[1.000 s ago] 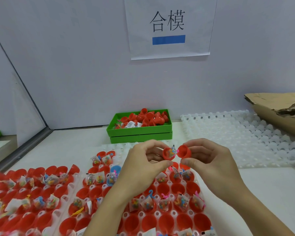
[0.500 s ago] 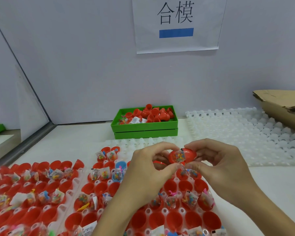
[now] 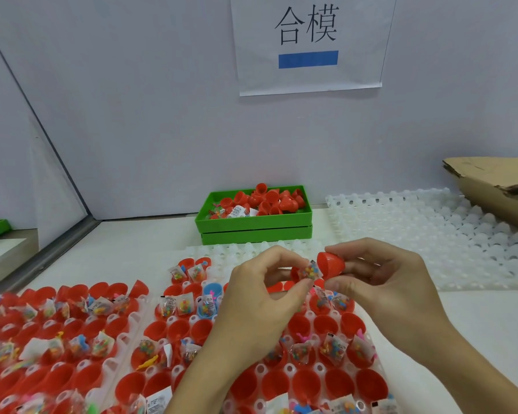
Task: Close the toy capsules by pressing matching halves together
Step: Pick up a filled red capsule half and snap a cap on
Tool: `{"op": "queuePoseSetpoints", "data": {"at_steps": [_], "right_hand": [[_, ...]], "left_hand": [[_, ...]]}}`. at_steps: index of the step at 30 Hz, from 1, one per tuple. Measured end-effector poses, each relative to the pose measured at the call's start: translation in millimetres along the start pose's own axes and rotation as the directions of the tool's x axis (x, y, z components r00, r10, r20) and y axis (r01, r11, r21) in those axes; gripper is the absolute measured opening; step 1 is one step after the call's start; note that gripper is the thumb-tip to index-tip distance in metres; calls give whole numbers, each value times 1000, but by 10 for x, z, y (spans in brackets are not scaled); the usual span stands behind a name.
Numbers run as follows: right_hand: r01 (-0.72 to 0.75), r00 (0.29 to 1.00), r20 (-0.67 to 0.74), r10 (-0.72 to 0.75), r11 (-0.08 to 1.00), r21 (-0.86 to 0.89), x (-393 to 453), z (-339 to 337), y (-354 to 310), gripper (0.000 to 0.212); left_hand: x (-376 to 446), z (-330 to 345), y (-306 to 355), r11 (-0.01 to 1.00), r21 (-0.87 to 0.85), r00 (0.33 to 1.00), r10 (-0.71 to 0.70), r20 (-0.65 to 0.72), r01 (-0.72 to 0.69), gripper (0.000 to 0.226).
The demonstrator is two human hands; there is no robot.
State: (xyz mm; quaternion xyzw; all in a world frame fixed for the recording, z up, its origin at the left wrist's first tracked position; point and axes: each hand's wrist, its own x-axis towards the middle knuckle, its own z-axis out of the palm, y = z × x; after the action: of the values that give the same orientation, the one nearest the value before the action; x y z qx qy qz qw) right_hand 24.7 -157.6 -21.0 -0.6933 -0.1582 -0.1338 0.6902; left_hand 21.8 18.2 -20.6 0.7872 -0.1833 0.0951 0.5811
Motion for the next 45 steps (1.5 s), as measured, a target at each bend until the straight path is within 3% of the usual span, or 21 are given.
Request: {"op": "queuePoseSetpoints", "data": {"at_steps": [6,12,19,24,31,45], "right_hand": [[-30,999,-21,32,996,88,0,-13,-67,36],[-22,1000,-7,23,998,56,-7,-24,-72,36],[29,993,111,-35,998,48,-31,-86,-135,30],[82,989,123,-84,996,21,-41,-33,-122,30],[56,995,76,-61,997,59,-40,1,-115,28],[-33,999,17,31,989,145,-39,12,-53,28]], "left_hand": [[1,15,-13,999,-52,999,0,-36,-2,12],[-2,20,-5,996,-88,996,-18,-84,10,23],[-8,26,33,998,-56,991,15,-132,-22,19],[-29,47,56,999,6,988,43,-150,-43,20],[-42,61,76,986,111,969,147,-198,-126,24],[-54,99,38,988,81,954,146,-264,-129,30]]}}
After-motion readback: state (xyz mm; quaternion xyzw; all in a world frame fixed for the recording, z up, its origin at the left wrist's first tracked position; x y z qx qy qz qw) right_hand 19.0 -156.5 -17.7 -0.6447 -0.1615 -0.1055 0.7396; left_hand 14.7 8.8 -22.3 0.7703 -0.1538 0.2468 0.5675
